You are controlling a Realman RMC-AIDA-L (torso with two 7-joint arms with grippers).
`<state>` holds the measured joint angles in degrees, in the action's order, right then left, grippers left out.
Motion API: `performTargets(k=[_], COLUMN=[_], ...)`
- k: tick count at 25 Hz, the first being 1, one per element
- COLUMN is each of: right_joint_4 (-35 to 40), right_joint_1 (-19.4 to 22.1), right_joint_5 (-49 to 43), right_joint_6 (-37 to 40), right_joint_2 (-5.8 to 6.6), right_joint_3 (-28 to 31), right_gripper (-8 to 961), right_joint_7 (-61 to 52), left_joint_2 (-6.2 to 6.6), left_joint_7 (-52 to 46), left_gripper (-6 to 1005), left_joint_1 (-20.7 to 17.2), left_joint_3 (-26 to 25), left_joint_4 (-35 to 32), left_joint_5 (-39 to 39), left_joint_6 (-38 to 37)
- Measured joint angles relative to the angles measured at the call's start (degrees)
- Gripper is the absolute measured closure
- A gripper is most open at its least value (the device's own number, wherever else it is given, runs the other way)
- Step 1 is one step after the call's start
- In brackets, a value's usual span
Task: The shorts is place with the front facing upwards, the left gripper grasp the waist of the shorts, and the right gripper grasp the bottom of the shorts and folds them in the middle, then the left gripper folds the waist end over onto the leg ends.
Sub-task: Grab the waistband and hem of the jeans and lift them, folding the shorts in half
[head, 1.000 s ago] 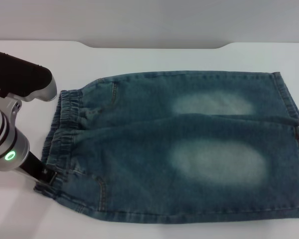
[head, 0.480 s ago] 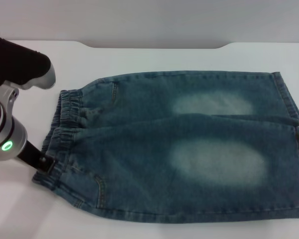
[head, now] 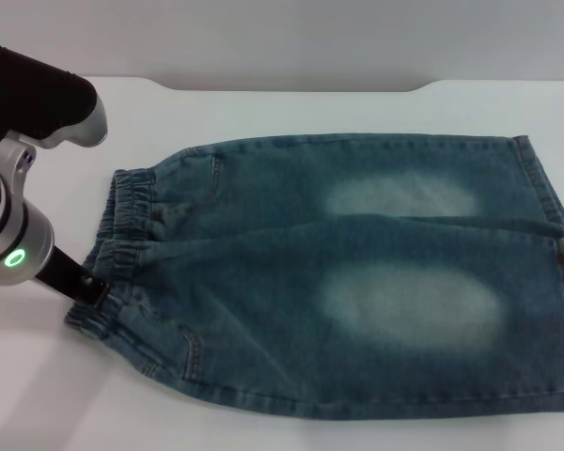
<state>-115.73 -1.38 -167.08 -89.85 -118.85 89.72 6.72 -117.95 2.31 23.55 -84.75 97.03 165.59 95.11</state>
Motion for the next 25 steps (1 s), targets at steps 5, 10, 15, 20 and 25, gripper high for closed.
performTargets(k=[5, 10, 15, 20, 25], right_joint_4=[0.4, 0.9, 2.3, 3.6, 4.6], right_joint_1=[1.4, 2.1, 2.6, 3.0, 3.4], right_joint_5=[0.0, 0.2, 0.2, 0.2, 0.3], right_joint_6=[-0.5, -0.1, 0.5, 0.8, 1.8], right_joint_2=[-0.21, -0.3, -0.33, -0.33, -0.33], right_joint_3=[-1.7, -3.7, -5.3, -5.8, -5.8], right_gripper=[288, 288, 288, 288, 288], right_joint_7=[-0.7, -1.9, -2.6, -2.7, -2.8], left_joint_2=[0.09, 0.09, 0.08, 0.08, 0.08], left_joint_7=[0.2, 0.6, 0.6, 0.7, 0.8], left_gripper=[975, 975, 975, 975, 975], left_joint_1=[0.2, 0.2, 0.3, 0.5, 1.2], left_joint_3=[-0.1, 0.0, 0.0, -0.1, -0.1], left_joint_4=[-0.1, -1.0, -1.2, -1.3, -1.4], left_joint_5=[0.0, 0.0, 0.0, 0.0, 0.0], left_joint_6=[-0.8, -2.2, -2.5, -3.0, -3.0])
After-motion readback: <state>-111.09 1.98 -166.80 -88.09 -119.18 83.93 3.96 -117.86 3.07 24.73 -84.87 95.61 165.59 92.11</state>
